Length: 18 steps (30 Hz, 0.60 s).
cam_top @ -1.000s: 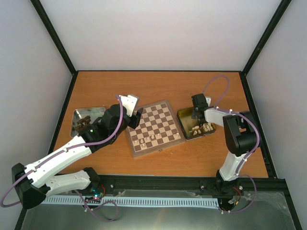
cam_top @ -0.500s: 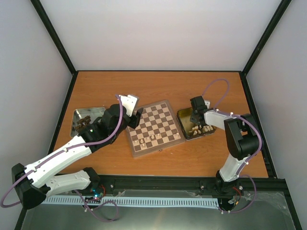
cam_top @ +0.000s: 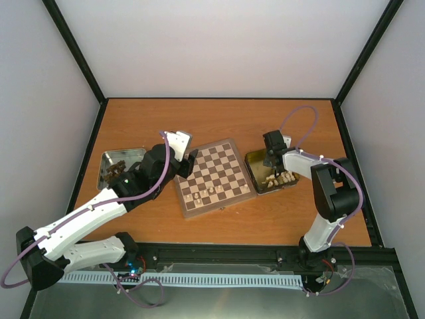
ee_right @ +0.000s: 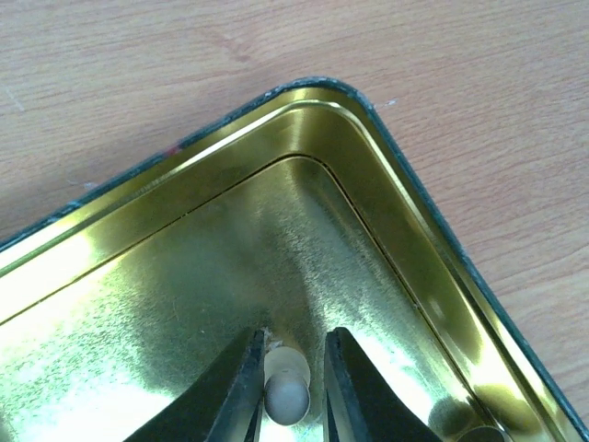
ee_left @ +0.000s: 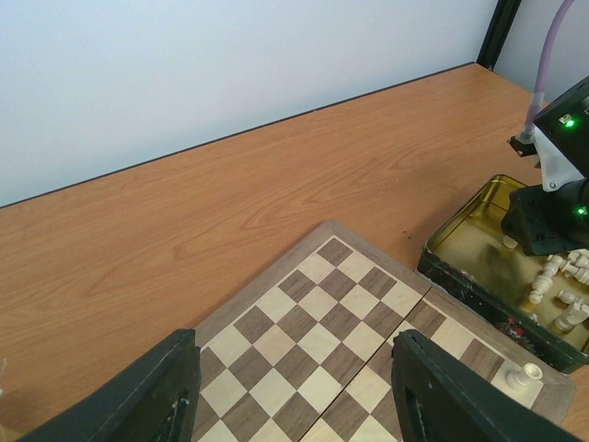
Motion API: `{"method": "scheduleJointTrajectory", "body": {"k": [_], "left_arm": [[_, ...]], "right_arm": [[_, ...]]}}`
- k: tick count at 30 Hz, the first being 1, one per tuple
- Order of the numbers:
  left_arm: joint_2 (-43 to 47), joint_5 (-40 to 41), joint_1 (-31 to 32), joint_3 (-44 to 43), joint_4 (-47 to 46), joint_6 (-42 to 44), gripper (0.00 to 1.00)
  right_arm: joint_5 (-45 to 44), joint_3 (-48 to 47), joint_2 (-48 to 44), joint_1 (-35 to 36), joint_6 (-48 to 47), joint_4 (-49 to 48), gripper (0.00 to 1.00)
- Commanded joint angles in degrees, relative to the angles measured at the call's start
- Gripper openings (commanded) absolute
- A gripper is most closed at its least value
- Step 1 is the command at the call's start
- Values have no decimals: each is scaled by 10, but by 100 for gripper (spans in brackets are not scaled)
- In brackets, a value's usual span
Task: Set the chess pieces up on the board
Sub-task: Pick up the chess piece from the storage box.
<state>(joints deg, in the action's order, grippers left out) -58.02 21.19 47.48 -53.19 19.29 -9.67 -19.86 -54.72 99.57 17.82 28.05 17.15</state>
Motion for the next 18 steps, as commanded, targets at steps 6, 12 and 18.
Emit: {"method": "scheduleJointTrajectory", "body": {"k": [6, 12, 18], "left_arm": [[-6, -8, -7, -5, -16, 8, 58], [-5, -8, -8, -4, -15, 8, 58], [-3, -7, -9, -4, -16, 8, 58]], "right_arm": [[-7, -12, 10, 2, 1, -1, 17], [2, -13, 18, 2, 3, -5, 18], [2, -14, 22, 2, 6, -4, 20]]}}
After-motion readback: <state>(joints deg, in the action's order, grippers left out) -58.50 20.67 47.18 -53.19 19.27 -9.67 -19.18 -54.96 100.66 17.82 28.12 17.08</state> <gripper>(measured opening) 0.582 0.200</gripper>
